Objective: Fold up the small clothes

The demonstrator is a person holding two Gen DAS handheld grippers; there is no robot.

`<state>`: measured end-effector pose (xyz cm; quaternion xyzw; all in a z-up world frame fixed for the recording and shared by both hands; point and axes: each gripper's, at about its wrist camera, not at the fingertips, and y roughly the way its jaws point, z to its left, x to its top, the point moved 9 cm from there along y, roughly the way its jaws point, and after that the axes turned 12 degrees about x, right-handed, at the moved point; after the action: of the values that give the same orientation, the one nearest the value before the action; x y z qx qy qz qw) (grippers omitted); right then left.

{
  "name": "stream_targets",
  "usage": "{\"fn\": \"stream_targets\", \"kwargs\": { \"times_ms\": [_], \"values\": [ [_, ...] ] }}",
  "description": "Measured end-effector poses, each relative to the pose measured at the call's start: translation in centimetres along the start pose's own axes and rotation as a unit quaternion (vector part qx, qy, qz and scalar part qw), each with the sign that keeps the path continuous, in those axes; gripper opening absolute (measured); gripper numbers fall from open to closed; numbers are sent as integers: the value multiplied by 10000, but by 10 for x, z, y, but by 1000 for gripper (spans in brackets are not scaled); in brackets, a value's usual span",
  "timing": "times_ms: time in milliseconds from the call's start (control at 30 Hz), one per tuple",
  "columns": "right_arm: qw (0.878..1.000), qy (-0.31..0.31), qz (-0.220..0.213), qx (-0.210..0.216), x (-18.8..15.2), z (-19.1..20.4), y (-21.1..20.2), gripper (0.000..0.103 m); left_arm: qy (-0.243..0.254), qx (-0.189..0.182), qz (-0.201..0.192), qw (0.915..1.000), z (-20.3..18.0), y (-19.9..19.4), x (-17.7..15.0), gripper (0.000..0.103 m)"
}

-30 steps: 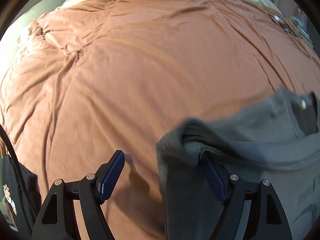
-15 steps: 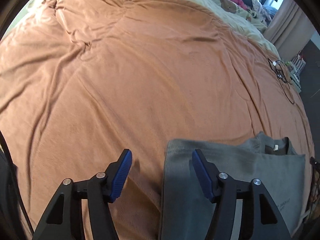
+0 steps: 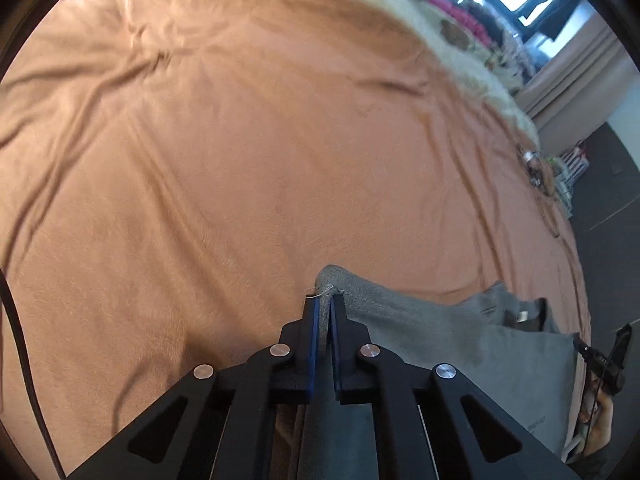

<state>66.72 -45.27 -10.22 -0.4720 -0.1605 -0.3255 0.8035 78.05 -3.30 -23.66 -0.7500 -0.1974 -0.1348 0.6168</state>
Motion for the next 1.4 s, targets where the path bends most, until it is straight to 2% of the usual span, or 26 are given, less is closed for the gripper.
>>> {"fn": "stream_targets", "kwargs": {
  "times_ms": [100,267,433,533,667,833,933,967,1033,1100,1133,1200,1267,1400],
  "values": [
    [9996,-165,-167,-150,-6,17,-26,5,222,314,-159,9991,-1,-17,4,5],
    [9983,-269,-455,-234,2,31,-58,5,215,425,-396,9981,0,-46,10,5],
    [9963,-377,-696,-345,9,44,-70,4,292,556,-783,9949,-6,-76,25,5],
    [9958,-341,-751,-409,19,41,-62,3,295,688,-925,9929,-7,-82,38,5],
    [9960,-352,-587,-580,26,32,-28,3,335,888,-913,9913,-10,-68,55,5],
    [9956,-296,-281,-847,22,15,21,3,457,1157,-663,9900,-16,-18,56,5],
    [9914,-295,236,-1257,15,4,50,4,565,1389,-347,9881,-15,19,47,6],
    [9887,-313,246,-1448,13,3,52,4,584,1447,-205,9875,-14,29,43,6],
    [9888,-370,181,-1435,13,8,50,13,577,1637,47,9848,-8,44,36,9],
    [9903,-384,101,-1329,13,17,44,54,608,1653,42,9844,-7,44,31,11],
    [9906,-443,17,-1294,14,24,38,58,651,1670,8,9838,-8,42,31,14],
    [9918,-606,-37,-1127,12,37,27,58,714,1755,-94,9818,-10,31,31,35],
    [9924,-787,27,-949,8,60,23,58,796,1661,-208,9827,-18,20,30,41],
    [9923,-1029,249,-649,-6,91,22,58,1053,1470,-264,9832,-42,1,25,43]
  ]
}}
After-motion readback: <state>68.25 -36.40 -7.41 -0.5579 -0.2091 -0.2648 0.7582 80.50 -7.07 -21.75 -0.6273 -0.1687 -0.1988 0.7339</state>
